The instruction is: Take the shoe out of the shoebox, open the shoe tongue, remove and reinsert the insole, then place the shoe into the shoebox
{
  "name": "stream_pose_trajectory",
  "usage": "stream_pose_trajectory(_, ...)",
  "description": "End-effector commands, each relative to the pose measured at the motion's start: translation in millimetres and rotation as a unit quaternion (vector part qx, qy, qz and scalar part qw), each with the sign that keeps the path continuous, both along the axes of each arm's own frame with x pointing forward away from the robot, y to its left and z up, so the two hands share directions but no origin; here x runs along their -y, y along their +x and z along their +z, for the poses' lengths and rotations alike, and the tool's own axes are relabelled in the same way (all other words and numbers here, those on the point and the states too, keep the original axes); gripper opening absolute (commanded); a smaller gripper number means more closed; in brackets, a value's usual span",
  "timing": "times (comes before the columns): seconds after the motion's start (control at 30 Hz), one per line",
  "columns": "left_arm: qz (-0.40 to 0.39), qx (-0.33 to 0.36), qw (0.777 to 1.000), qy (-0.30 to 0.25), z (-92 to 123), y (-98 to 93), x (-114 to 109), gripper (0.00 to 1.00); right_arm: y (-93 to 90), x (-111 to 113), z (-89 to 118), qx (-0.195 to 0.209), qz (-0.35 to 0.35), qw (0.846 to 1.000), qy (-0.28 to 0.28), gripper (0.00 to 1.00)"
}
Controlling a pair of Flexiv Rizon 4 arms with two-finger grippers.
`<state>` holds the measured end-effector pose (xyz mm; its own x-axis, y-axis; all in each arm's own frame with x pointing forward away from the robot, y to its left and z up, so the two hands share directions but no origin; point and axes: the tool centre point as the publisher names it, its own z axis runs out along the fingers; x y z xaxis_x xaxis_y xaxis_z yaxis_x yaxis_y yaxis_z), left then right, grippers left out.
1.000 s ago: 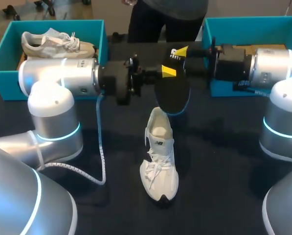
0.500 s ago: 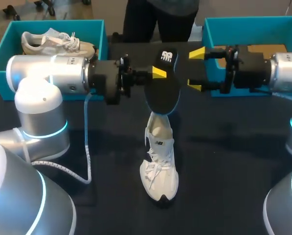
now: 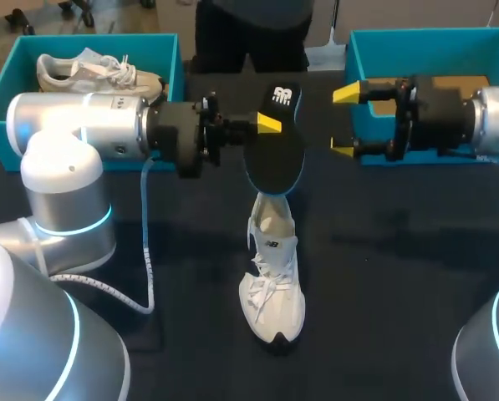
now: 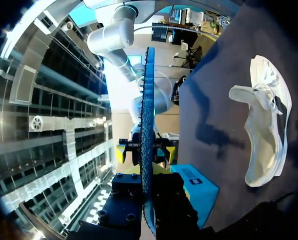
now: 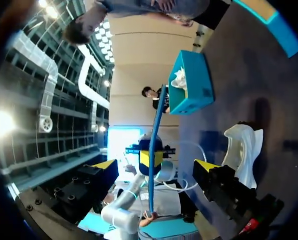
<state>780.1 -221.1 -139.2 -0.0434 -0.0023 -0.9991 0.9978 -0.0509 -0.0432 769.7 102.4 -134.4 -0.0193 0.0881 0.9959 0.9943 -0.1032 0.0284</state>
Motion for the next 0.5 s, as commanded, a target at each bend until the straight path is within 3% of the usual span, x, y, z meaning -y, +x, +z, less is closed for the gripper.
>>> stream_pose_trajectory(0.03,0.001,0.001,1.000,-0.001,-0.3,-0.8,-0.1,0.00,-4.1,25.4,-4.3,0.013,0.044,0.999,0.003,1.00)
stream_pose_trajectory(0.5,0.001,0.001,1.000,-0.001,-0.3,-0.8,-0.1,0.00,-6.3,34.5,-7.8,0.026,0.080,0.996,-0.002,1.00)
